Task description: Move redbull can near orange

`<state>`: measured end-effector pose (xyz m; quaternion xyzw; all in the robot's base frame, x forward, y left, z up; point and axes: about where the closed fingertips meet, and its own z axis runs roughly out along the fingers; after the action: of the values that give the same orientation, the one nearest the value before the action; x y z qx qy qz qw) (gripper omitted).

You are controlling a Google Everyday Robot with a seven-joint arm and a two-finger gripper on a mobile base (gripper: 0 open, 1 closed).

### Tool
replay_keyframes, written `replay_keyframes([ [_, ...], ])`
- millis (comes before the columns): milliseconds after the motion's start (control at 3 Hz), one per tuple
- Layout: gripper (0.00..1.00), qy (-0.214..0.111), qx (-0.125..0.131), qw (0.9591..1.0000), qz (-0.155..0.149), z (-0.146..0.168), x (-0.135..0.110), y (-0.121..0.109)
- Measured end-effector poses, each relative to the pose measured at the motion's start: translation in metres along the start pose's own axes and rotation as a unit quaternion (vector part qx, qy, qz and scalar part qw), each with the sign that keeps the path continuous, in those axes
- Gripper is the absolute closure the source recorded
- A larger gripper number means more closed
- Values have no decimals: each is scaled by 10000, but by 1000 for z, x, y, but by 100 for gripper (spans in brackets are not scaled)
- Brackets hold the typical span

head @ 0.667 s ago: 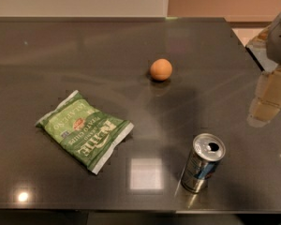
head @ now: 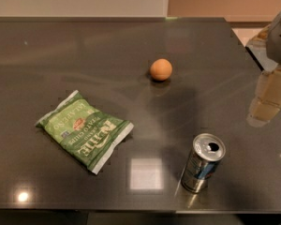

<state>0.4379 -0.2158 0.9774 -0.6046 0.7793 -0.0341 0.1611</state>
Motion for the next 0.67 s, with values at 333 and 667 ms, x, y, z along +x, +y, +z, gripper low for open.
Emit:
replay_keyframes([
  [333, 0, -260, -147, 9993, -219, 1, -10, 14],
  [667, 0, -494, -282, 9975, -418, 1, -20, 26],
])
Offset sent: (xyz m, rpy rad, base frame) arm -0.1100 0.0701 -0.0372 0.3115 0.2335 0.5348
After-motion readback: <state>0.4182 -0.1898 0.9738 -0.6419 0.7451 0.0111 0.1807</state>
